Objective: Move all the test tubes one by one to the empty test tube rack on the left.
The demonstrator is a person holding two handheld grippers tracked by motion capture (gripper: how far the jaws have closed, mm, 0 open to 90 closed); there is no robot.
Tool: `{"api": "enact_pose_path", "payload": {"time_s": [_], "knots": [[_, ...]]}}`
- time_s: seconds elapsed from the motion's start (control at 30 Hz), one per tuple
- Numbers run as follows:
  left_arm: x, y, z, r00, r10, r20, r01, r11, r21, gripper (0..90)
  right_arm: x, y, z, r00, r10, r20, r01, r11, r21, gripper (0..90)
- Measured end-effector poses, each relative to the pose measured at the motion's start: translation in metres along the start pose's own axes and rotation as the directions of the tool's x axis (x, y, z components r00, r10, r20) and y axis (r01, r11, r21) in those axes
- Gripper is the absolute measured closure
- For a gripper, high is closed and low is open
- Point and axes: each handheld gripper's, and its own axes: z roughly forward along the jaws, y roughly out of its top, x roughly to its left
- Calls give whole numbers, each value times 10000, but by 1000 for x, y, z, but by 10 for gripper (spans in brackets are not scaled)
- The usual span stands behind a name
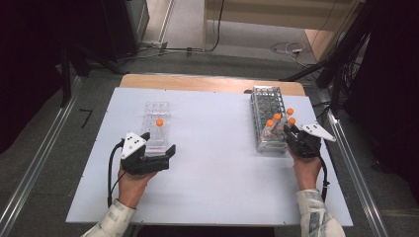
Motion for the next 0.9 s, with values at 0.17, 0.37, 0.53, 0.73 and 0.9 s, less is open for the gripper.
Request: {"api": "enact_pose_path", "payload": {"time_s": [0.17,0.37,0.53,0.73,0.9], "knots": [[-1,0,-1,10000,80,-29,-80,10000,-28,39,-2,8,-9,9999,97,-91,-101,9993,-365,714],[-2,1,-1,9998,163,-99,-163,9999,-37,40,-2,20,-26,10000,40,-58,-45,9955,-945,717],[-2,1,-1,9998,177,-120,-177,9998,-28,40,-1,27,-40,9997,85,-243,-116,9916,-1292,717],[0,0,-2,10000,38,2,-38,10000,-29,47,5,27,-56,9975,75,-700,-164,9917,-1276,719],[0,1,-3,10000,1,26,-1,10000,-50,47,12,19,-66,9949,-101,-999,-4,9945,-1043,719]]}}
